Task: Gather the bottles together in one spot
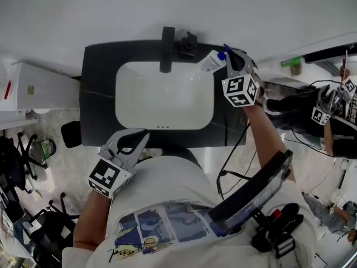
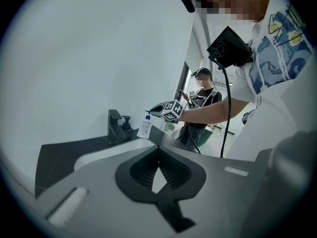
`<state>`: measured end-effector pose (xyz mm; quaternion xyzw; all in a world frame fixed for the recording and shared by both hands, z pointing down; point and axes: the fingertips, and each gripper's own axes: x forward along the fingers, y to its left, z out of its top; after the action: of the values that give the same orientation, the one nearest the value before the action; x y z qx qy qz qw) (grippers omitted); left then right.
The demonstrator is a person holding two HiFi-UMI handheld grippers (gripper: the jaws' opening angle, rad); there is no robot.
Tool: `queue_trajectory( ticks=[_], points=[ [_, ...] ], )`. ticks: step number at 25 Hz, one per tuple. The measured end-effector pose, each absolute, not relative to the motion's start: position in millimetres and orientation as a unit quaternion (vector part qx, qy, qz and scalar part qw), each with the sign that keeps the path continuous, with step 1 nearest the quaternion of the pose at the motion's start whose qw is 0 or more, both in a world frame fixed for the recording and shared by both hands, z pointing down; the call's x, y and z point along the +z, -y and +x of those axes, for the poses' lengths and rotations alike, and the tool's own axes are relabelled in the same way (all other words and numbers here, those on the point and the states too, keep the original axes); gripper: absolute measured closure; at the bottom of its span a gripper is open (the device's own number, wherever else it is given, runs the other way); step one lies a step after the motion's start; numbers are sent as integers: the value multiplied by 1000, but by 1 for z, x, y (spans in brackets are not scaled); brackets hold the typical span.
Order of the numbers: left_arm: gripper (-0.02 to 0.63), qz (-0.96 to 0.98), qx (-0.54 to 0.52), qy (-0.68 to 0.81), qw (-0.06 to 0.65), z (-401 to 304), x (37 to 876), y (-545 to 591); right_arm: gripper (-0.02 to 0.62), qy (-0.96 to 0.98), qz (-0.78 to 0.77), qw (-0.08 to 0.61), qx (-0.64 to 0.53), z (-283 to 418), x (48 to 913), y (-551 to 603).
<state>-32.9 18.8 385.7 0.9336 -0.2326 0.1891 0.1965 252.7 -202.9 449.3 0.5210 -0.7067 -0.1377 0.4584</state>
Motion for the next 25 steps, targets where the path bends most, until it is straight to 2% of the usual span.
queue_trajectory(
  ticks=[9,17,25],
  points=[
    [603,929,195,245,197,-23,384,-12,569,690,477,488,-241,269,436,253],
    [603,922,208,256,204,-16,392,-7,572,649,440,503,-364,246,468,251],
    [603,925,205,248,202,-6,390,-3,558,652,445,482,-380,224,466,228]
  ],
)
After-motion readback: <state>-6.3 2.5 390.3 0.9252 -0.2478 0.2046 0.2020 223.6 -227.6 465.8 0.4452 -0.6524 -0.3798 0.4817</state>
